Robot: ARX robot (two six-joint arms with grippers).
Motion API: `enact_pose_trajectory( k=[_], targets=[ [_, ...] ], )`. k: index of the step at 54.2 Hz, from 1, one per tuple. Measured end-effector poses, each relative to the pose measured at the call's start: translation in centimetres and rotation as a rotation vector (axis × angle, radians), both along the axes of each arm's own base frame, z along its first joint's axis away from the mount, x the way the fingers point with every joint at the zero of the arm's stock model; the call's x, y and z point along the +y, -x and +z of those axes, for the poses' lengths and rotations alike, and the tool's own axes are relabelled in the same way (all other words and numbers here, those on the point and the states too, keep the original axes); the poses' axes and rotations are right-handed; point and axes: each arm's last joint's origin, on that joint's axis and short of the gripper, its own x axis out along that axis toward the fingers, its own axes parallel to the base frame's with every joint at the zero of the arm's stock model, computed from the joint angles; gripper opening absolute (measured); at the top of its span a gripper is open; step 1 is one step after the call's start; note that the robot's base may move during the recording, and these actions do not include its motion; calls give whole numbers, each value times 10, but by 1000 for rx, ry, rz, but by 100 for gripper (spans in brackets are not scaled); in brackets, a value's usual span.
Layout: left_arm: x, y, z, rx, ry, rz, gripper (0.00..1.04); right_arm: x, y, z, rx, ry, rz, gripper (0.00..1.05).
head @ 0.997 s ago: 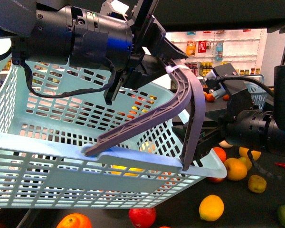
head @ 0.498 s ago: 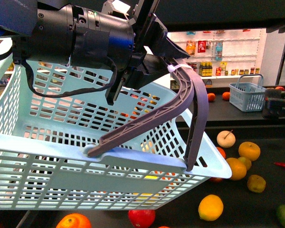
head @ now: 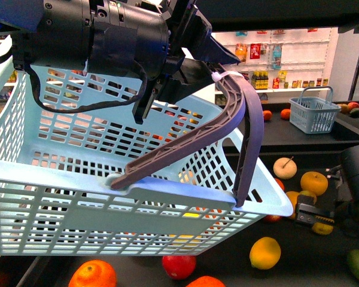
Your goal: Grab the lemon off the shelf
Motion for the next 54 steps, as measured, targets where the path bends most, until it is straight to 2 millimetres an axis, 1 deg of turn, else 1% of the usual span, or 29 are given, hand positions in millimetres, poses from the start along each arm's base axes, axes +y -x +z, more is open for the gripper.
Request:
enact_pose_trajectory(
  k=[12, 21, 22, 32, 41, 49, 54],
  targets=[
    [0, 0, 0, 1, 0, -1, 12, 23, -22, -37, 87, -59, -26, 102],
    [0, 0, 0, 0, 0, -1, 12, 33, -39, -51, 103, -82, -57, 102],
    [0, 0, 0, 0, 0, 0, 12, 35, -44, -54, 104, -90, -65, 102],
    [0, 0, 0, 0, 0, -1, 12, 45, -62, -63, 94, -115, -84, 102],
    [0, 0, 0, 0, 0, 0, 12, 53, -78, -65, 79, -131, -87, 102],
    [0, 0, 0, 0, 0, 0, 12, 58, -87, -68, 78, -138, -87, 102],
    [0, 0, 0, 0, 0, 0, 12, 62, -92, -77, 87, -140, -84, 102]
  ],
)
